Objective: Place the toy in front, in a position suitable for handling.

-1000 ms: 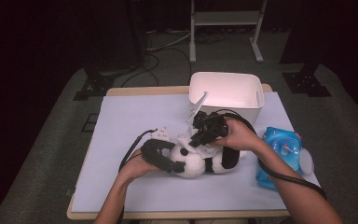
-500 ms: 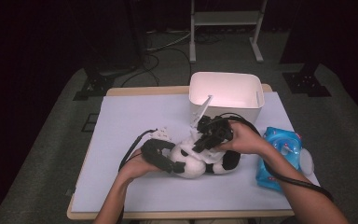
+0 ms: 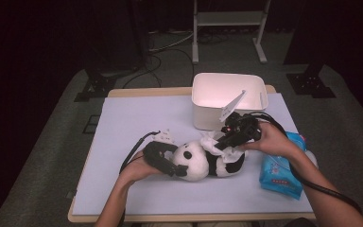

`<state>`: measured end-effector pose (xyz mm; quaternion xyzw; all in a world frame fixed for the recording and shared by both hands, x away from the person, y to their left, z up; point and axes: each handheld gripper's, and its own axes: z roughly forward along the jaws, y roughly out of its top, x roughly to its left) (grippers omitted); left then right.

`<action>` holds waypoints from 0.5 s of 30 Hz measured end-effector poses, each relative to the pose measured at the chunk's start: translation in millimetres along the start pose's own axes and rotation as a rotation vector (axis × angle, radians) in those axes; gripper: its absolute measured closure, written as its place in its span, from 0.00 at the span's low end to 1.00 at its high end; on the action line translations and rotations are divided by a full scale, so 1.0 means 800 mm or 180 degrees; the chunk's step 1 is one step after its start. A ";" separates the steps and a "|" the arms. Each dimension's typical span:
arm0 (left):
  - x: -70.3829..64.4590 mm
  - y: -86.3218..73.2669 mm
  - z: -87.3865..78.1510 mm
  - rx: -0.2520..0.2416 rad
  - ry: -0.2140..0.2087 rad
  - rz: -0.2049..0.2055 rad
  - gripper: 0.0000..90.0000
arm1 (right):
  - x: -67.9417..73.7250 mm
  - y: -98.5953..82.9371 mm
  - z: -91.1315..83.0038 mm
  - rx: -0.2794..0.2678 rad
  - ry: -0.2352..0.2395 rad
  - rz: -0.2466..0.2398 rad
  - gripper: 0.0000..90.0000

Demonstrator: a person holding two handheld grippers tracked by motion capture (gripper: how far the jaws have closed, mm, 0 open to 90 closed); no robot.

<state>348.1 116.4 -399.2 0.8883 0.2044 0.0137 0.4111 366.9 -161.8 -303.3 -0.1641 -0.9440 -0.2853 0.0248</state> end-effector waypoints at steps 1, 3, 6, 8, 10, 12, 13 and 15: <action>0.000 0.000 0.000 0.0004 -0.0002 0.0005 0.10 | 0.000 -0.004 -0.001 -0.0003 0.0000 0.0014 0.92; 0.000 0.000 0.001 0.0019 -0.0012 0.0009 0.10 | -0.001 -0.011 -0.004 -0.0018 0.0004 0.0038 0.92; -0.001 0.000 0.001 0.0029 -0.0019 0.0027 0.10 | -0.003 -0.021 -0.007 -0.0031 -0.0012 0.0094 0.92; -0.002 0.000 0.001 0.0046 -0.0012 0.0049 0.10 | -0.005 -0.027 -0.010 -0.0046 -0.0019 0.0134 0.92; -0.003 0.001 0.001 0.0058 -0.0024 0.0060 0.10 | -0.008 -0.032 -0.011 -0.0059 -0.0023 0.0170 0.92; -0.005 0.001 0.001 0.0064 -0.0044 0.0080 0.10 | -0.010 -0.037 -0.011 -0.0055 -0.0024 0.0218 0.92; -0.006 0.002 0.000 0.0071 -0.0045 0.0108 0.10 | -0.011 -0.040 -0.010 -0.0051 0.0004 0.0244 0.92; -0.008 0.003 -0.002 0.0071 -0.0090 0.0127 0.10 | -0.011 -0.045 -0.008 -0.0047 0.0042 0.0255 0.92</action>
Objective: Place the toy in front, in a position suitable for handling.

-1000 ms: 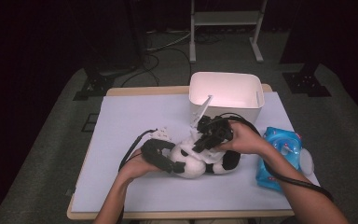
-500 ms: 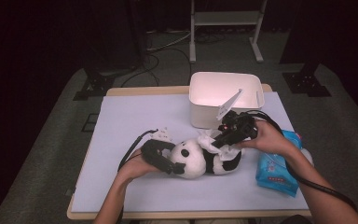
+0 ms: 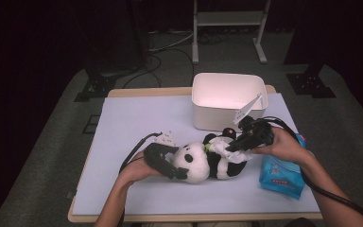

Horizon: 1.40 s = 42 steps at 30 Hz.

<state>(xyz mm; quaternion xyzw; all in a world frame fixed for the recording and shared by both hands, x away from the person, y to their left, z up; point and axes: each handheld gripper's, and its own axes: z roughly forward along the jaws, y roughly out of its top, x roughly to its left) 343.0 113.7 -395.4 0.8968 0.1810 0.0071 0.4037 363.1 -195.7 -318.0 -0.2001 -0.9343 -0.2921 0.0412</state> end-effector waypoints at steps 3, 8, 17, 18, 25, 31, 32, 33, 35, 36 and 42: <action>0.000 0.001 -0.004 -0.0071 -0.0090 -0.0021 0.10 | 0.000 -0.007 0.004 0.0063 0.0058 0.0018 0.92; 0.003 -0.003 -0.004 -0.0034 -0.0140 -0.0084 0.10 | 0.000 -0.021 0.009 0.0094 0.0085 0.0065 0.92; 0.001 -0.004 0.000 0.0012 -0.0194 -0.0033 0.11 | 0.000 -0.040 0.014 0.0056 0.0145 0.0152 0.92; 0.001 -0.005 0.000 0.0022 -0.0187 -0.0019 0.11 | 0.000 -0.042 0.013 0.0062 0.0127 0.0148 0.92; 0.002 -0.007 -0.002 0.0027 -0.0201 -0.0023 0.11 | -0.007 -0.049 0.009 0.0064 0.0023 0.0240 0.92; 0.003 -0.007 -0.001 0.0041 -0.0193 -0.0004 0.11 | -0.018 -0.043 0.003 -0.0018 -0.0056 0.0282 0.93; 0.003 -0.007 0.000 0.0032 -0.0190 -0.0005 0.11 | -0.020 -0.040 0.003 -0.0032 -0.0050 0.0264 0.93; 0.002 -0.007 0.000 0.0019 -0.0190 -0.0007 0.11 | -0.021 -0.035 0.003 -0.0038 -0.0049 0.0251 0.93; 0.002 -0.006 0.000 0.0019 -0.0186 0.0021 0.11 | -0.021 -0.025 0.006 -0.0017 -0.0057 0.0235 0.93; 0.002 -0.006 0.000 0.0023 -0.0187 0.0028 0.11 | -0.021 -0.020 0.008 -0.0014 -0.0054 0.0194 0.93; 0.001 -0.005 0.000 0.0003 -0.0177 0.0034 0.11 | -0.012 0.021 0.023 0.0067 -0.0012 0.0011 0.93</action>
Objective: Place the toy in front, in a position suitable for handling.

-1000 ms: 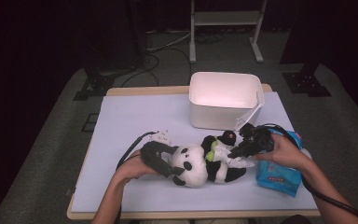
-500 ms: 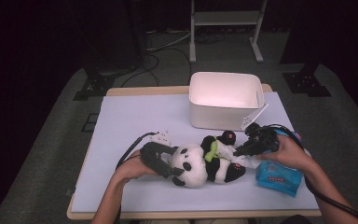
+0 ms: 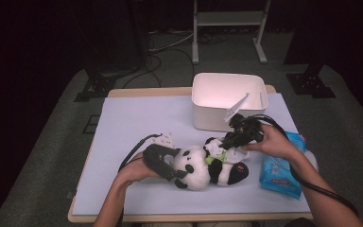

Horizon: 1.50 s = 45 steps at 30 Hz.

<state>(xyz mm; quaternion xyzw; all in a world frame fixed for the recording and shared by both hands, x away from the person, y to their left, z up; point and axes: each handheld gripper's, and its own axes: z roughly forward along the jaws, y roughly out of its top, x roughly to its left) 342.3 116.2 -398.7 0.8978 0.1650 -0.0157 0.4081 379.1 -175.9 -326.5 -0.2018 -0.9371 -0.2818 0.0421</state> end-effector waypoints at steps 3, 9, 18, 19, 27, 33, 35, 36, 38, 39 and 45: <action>0.000 0.000 0.000 -0.0019 0.0000 -0.0007 0.11 | 0.006 0.024 0.010 0.0051 0.0039 -0.0111 0.93; 0.002 -0.001 -0.001 -0.0040 -0.0012 -0.0026 0.11 | 0.022 0.061 0.036 0.0209 0.0129 -0.0344 0.93; 0.002 0.001 -0.004 -0.0087 -0.0005 -0.0024 0.13 | 0.037 0.091 0.059 0.0320 0.0205 -0.0484 0.93; 0.001 0.001 -0.004 -0.0095 0.0002 -0.0023 0.14 | 0.038 0.093 0.060 0.0313 0.0207 -0.0457 0.93; -0.001 0.002 -0.004 -0.0081 0.0015 -0.0010 0.13 | 0.030 0.086 0.047 0.0297 0.0132 -0.0434 0.93; 0.000 0.003 -0.004 -0.0076 0.0005 -0.0016 0.13 | 0.009 0.057 0.026 0.0258 0.0017 -0.0260 0.93; 0.000 0.003 -0.004 -0.0075 0.0006 -0.0015 0.13 | 0.003 0.043 0.018 0.0212 0.0009 -0.0181 0.93; 0.000 0.003 -0.004 -0.0073 0.0007 -0.0017 0.13 | 0.000 0.037 0.014 0.0182 0.0006 -0.0154 0.93; 0.000 0.003 -0.005 -0.0082 0.0009 -0.0022 0.13 | -0.003 0.023 0.008 0.0185 -0.0015 -0.0100 0.93; 0.000 0.004 -0.005 -0.0088 0.0015 -0.0023 0.13 | -0.003 0.016 0.006 0.0173 -0.0012 -0.0061 0.93; -0.001 0.006 -0.010 -0.0114 0.0012 -0.0014 0.13 | -0.001 -0.017 0.003 0.0054 0.0067 0.0025 0.93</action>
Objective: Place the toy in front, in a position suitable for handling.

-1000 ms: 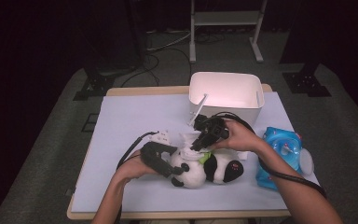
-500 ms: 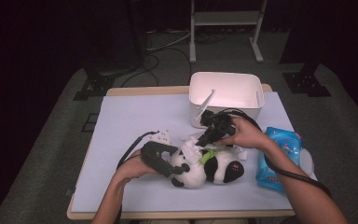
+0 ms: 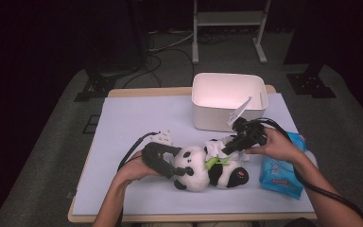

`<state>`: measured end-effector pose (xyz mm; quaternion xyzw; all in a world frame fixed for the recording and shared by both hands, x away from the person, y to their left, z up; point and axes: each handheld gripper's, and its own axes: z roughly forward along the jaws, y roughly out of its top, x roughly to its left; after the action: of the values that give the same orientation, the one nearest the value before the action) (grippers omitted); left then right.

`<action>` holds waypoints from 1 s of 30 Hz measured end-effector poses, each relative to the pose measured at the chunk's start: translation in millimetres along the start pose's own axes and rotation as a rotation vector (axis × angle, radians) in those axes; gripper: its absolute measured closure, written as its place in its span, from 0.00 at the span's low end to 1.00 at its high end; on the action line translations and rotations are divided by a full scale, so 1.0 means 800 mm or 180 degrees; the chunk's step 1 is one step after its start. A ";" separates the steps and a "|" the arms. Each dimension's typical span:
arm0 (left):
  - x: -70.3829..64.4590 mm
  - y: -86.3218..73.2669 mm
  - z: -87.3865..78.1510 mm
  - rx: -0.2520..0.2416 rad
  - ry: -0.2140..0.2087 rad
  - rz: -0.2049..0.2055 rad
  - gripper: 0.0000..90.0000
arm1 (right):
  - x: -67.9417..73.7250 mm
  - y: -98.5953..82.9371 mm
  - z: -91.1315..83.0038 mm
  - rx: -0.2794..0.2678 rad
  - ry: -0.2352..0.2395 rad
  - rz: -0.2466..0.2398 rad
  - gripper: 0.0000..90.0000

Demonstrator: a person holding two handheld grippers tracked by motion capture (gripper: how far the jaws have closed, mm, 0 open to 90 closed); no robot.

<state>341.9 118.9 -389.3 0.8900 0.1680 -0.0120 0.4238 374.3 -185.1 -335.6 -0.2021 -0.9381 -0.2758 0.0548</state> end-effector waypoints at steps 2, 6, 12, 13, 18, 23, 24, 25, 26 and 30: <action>-0.001 0.001 -0.001 -0.0027 -0.0005 -0.0019 0.13 | 0.004 -0.007 0.000 -0.0039 0.0009 -0.0005 0.94; -0.001 0.004 -0.003 -0.0038 -0.0013 -0.0024 0.13 | 0.012 -0.017 0.001 -0.0094 0.0016 -0.0042 0.94; 0.000 0.008 -0.005 -0.0058 -0.0032 -0.0093 0.09 | 0.021 -0.032 0.004 -0.0121 -0.0013 -0.0075 0.94; 0.001 0.008 -0.005 -0.0059 -0.0038 -0.0101 0.09 | 0.022 -0.035 0.004 -0.0146 0.0000 -0.0071 0.94; 0.006 0.009 -0.004 -0.0032 -0.0052 -0.0217 0.05 | 0.025 -0.041 0.004 -0.0182 -0.0012 -0.0086 0.94; 0.011 0.009 -0.004 -0.0002 -0.0091 -0.0289 0.03 | 0.030 -0.048 0.006 -0.0226 -0.0045 -0.0134 0.95; 0.011 0.009 -0.004 0.0008 -0.0112 -0.0316 0.03 | 0.031 -0.049 0.006 -0.0236 -0.0043 -0.0139 0.95; 0.012 0.009 -0.003 0.0012 -0.0135 -0.0330 0.03 | 0.031 -0.052 0.006 -0.0252 -0.0043 -0.0142 0.95; 0.012 0.009 -0.002 0.0020 -0.0159 -0.0346 0.03 | 0.031 -0.053 0.006 -0.0272 -0.0041 -0.0152 0.95; 0.014 0.009 0.003 0.0034 -0.0247 -0.0425 0.02 | 0.033 -0.059 0.006 -0.0298 -0.0032 -0.0152 0.95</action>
<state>355.2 116.6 -387.4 0.8779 0.2103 -0.0757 0.4235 331.1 -209.2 -357.5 -0.1833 -0.9291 -0.3195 0.0339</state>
